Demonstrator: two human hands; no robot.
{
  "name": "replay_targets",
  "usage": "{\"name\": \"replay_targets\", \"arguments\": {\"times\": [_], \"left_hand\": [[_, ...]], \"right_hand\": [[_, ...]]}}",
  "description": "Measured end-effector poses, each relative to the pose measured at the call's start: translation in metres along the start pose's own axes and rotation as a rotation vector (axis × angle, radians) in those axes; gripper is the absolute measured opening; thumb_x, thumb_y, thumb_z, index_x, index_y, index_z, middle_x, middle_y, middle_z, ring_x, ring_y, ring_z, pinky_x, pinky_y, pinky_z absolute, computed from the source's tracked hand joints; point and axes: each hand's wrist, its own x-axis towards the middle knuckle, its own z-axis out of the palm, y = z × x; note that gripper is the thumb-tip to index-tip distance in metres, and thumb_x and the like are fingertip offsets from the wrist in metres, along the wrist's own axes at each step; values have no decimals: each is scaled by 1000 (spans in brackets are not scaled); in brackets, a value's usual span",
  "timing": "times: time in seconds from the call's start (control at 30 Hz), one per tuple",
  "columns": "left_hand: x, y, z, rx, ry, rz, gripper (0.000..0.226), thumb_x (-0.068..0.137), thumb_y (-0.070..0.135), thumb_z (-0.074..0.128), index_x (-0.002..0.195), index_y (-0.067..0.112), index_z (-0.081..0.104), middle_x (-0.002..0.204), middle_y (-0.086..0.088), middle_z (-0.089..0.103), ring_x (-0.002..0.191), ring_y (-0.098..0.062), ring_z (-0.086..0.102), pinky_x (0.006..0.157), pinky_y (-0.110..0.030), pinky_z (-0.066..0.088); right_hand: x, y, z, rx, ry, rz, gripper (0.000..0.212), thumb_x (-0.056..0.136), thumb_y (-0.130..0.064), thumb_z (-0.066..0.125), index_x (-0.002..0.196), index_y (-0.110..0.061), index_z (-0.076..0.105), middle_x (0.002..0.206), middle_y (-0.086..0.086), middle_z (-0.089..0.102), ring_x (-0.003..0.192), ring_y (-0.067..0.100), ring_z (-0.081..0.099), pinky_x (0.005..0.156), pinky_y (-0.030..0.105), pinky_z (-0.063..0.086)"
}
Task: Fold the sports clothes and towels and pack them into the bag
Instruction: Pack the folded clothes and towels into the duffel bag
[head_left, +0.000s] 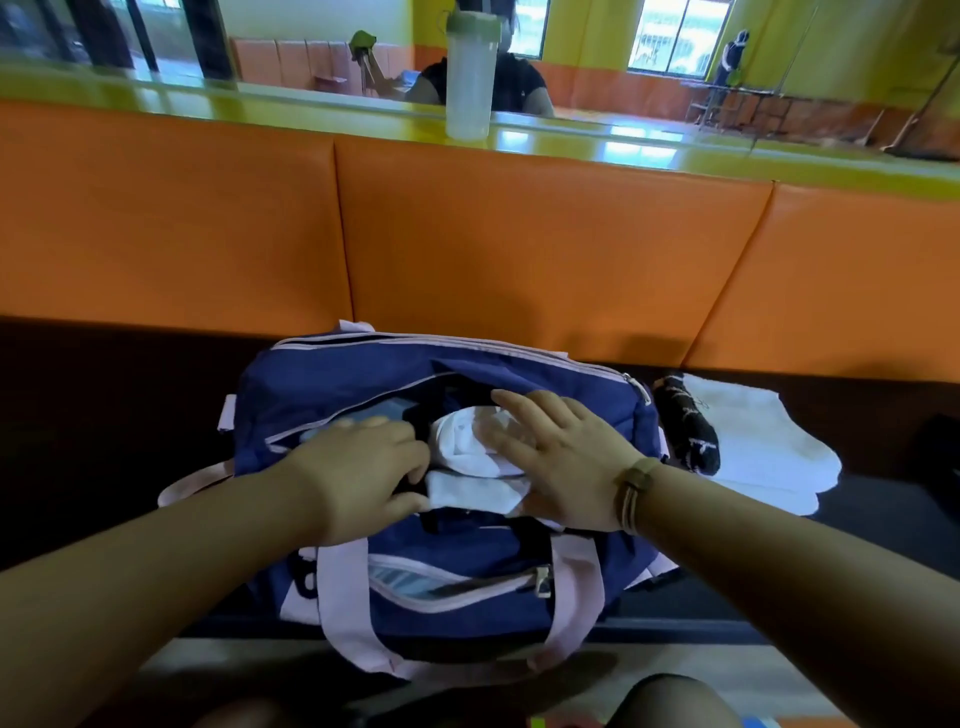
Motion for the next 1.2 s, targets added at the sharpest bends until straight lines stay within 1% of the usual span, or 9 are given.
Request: {"name": "replay_targets", "arguments": {"times": [0.1,0.2,0.37,0.4,0.6,0.73,0.97,1.1,1.2], "left_hand": [[-5,1,10,14,-273,-144,53,90,62,39,129,26,44,124,4,50,116,-18,45,100,-34,34],[-7,3,18,80,-352,-155,57,90,62,41,133,25,45,128,1,52,120,-21,46,101,-37,30],[-13,7,3,-325,-177,-94,15,82,35,70,91,36,58,92,18,49,96,-6,49,81,-22,35],[-16,7,-2,-412,-146,-70,22,80,29,73,81,39,55,88,18,49,91,-3,49,80,-20,36],[-31,7,-32,-740,-57,92,39,72,8,79,66,42,62,84,17,61,82,-3,59,76,-12,42],[-36,-2,-49,-753,8,75,35,72,4,78,67,36,66,77,16,65,76,-3,60,70,-11,42],[-35,-4,-51,-718,0,23,25,72,2,77,68,25,67,76,16,65,76,0,60,70,-8,40],[-33,-7,-47,-747,-57,-24,18,72,6,79,70,22,70,77,13,67,76,-2,61,70,-11,42],[-33,-10,-43,-694,-88,-53,11,73,17,80,73,25,71,79,14,68,80,-5,62,73,-19,47]], "right_hand": [[-6,-1,-2,7,104,8,64,66,-50,68,122,-23,52,121,12,52,96,32,57,77,38,49],[-8,-6,0,40,115,11,57,62,-33,72,117,-26,57,105,7,54,81,27,58,64,31,45],[-1,-14,-3,197,34,152,58,51,-10,81,105,-27,68,92,5,62,66,28,63,43,24,31],[2,-16,-4,189,12,170,59,49,-8,82,104,-26,68,91,7,62,64,29,63,42,22,28],[28,-23,-17,190,-162,207,52,91,-18,53,138,-34,38,132,7,40,107,32,54,66,36,39],[32,-17,-22,391,-339,23,38,94,-27,48,132,-33,49,140,-1,43,121,24,50,97,35,43],[17,6,-31,549,-716,81,41,89,-9,49,123,-30,58,120,0,63,106,23,59,97,37,47],[23,6,-44,705,-456,132,26,85,-15,60,106,-28,69,105,-9,69,89,7,60,80,17,45],[31,1,-41,537,-271,201,26,89,-33,56,113,-26,63,111,0,62,98,20,59,83,33,48]]}}
